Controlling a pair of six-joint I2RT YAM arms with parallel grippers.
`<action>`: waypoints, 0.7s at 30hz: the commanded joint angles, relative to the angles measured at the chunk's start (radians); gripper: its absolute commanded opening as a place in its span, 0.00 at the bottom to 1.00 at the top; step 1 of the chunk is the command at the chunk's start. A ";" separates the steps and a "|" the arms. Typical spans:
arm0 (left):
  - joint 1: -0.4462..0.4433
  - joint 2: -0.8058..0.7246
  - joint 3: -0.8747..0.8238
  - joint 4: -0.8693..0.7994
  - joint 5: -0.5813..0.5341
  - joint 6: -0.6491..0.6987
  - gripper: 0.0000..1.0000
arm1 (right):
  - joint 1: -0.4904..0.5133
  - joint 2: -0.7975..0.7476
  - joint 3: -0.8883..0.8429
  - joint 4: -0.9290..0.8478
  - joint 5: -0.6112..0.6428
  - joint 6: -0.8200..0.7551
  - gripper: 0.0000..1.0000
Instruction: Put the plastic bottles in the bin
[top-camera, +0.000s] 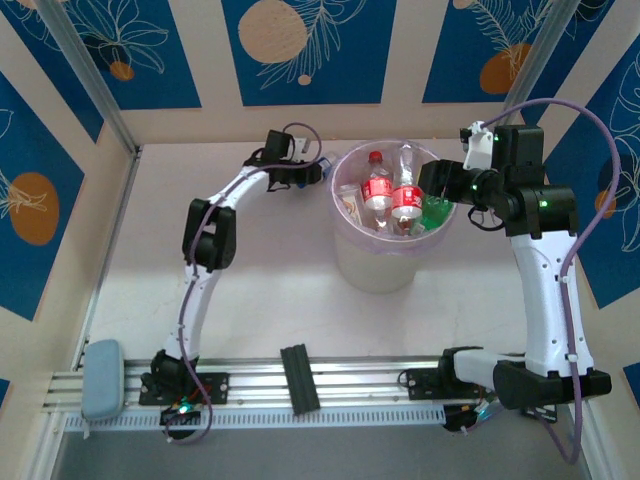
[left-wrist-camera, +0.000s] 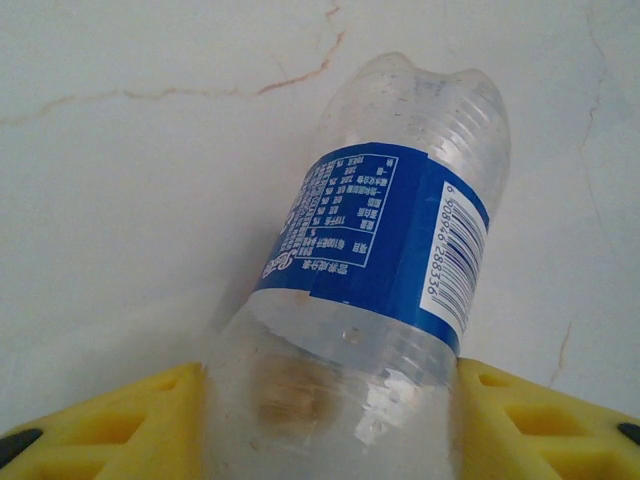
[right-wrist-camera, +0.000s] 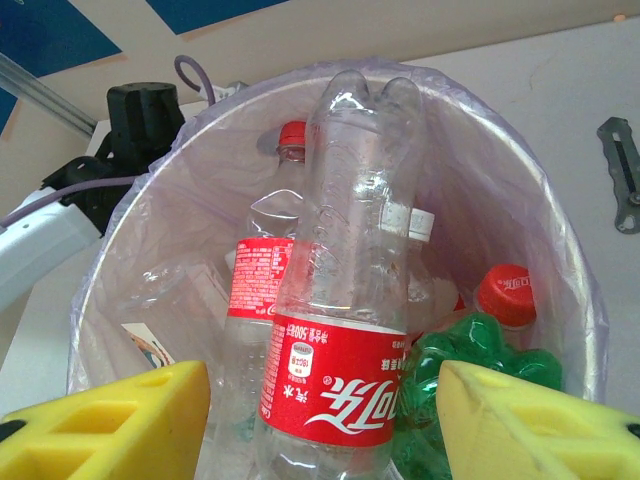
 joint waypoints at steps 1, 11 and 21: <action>0.009 -0.116 -0.113 0.076 -0.025 -0.019 0.51 | -0.008 -0.005 -0.008 0.011 -0.020 -0.008 0.62; 0.019 -0.400 -0.567 0.312 -0.031 -0.081 0.42 | -0.013 -0.002 -0.006 0.024 -0.033 -0.011 0.62; 0.075 -0.748 -0.995 0.671 -0.016 -0.303 0.40 | 0.020 0.012 0.009 0.098 -0.112 0.058 0.62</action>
